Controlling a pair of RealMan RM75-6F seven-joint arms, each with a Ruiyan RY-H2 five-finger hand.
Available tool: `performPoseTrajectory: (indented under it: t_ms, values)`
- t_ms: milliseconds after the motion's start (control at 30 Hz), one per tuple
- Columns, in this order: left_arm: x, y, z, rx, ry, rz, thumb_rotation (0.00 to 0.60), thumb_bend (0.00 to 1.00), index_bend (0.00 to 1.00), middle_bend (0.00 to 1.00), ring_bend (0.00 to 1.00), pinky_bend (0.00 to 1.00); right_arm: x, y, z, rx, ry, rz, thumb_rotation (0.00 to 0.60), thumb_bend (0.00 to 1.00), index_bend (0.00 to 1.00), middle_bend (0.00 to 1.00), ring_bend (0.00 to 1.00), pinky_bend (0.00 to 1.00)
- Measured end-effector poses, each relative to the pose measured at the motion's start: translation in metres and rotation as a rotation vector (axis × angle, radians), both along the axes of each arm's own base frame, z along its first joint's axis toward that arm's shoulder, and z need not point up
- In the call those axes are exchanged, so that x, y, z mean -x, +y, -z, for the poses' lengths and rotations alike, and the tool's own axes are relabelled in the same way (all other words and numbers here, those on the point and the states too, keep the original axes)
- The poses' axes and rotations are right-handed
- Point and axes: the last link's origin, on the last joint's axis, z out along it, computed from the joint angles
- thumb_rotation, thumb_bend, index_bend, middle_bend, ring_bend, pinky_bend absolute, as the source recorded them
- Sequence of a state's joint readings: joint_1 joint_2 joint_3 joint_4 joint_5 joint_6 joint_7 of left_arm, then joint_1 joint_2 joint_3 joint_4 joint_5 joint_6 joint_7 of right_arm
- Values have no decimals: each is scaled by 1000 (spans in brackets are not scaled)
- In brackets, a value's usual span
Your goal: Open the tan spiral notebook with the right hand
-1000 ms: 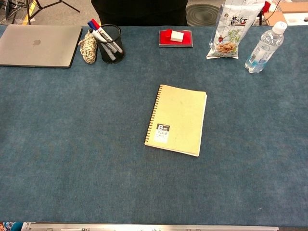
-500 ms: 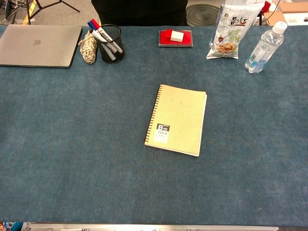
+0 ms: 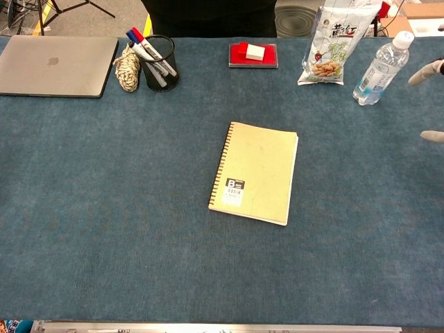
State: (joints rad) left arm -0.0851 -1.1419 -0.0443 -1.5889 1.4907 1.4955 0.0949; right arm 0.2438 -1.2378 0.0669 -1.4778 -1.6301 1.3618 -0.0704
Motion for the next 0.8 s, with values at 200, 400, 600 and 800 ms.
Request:
performPoseTrajectory:
  t_ms: [200, 400, 600, 800]
  values:
    - [-2, 0, -2, 4, 2, 5, 600, 127, 391, 330, 345, 550, -9, -13, 15, -40, 40, -62, 600, 0, 338, 324, 210, 324]
    - [-4, 3, -2, 9, 3, 12, 600, 128, 393, 338, 349, 550, -20, -24, 37, -85, 60, -131, 600, 0, 338, 324, 210, 325]
    - [-11, 12, -2, 19, 8, 44, 600, 128, 394, 338, 349, 551, -30, -32, 61, -157, 82, -191, 600, 0, 338, 324, 210, 306]
    - [-15, 17, 0, 40, 23, 60, 600, 127, 394, 338, 349, 551, -41, -36, 80, -204, 121, -259, 600, 0, 338, 322, 210, 267]
